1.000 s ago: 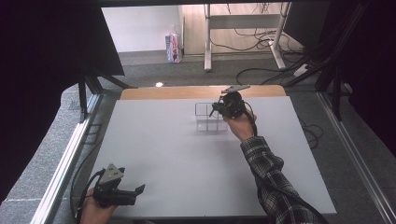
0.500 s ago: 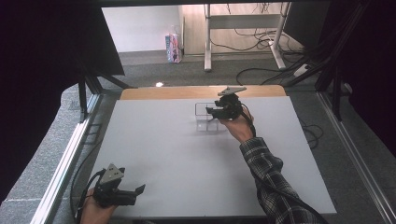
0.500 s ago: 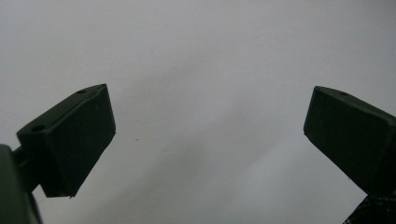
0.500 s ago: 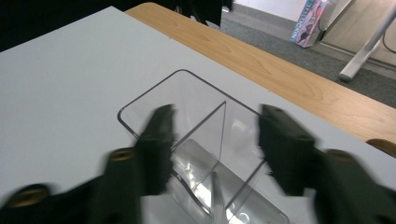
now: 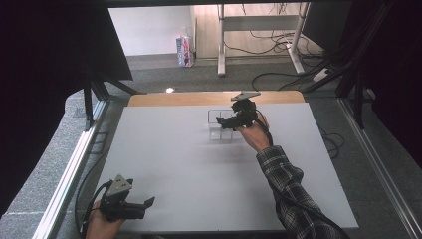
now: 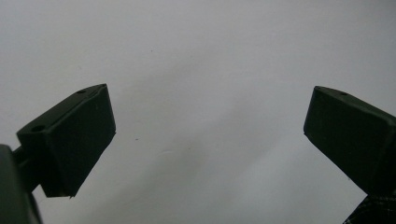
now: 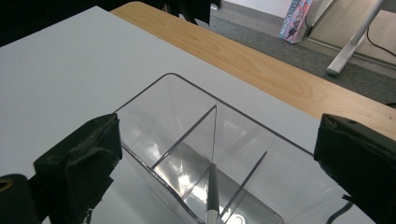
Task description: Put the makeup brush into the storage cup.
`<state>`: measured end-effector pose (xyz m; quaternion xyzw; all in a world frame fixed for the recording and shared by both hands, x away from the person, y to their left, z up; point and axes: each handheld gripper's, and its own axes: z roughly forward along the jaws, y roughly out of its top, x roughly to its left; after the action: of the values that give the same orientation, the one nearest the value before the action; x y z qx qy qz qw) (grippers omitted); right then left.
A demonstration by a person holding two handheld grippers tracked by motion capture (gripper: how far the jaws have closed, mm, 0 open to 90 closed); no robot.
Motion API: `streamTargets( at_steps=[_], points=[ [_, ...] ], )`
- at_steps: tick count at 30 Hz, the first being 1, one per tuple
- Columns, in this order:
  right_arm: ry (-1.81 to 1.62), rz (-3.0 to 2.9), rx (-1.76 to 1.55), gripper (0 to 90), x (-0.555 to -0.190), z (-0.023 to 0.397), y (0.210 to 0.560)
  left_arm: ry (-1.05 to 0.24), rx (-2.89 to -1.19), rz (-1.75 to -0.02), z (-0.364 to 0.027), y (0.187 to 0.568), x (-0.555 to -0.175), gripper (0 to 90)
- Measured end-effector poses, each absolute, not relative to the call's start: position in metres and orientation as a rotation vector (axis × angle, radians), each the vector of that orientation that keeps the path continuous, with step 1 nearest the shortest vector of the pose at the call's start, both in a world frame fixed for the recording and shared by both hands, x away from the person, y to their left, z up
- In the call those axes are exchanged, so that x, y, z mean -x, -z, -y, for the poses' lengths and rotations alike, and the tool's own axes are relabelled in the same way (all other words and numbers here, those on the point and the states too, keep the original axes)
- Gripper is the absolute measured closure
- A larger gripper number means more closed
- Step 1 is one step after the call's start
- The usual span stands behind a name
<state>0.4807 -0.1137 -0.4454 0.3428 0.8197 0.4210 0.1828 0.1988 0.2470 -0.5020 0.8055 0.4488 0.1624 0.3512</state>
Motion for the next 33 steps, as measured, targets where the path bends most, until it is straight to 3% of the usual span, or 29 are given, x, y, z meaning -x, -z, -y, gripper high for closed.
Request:
streamTargets(
  at_steps=[33],
  points=[
    [-1.193, -2.361, -0.977, 1.0, -0.467, 0.128, 0.439, -0.417, -2.082, -1.167, -0.247, 0.502, -0.199, 2.9]
  ],
)
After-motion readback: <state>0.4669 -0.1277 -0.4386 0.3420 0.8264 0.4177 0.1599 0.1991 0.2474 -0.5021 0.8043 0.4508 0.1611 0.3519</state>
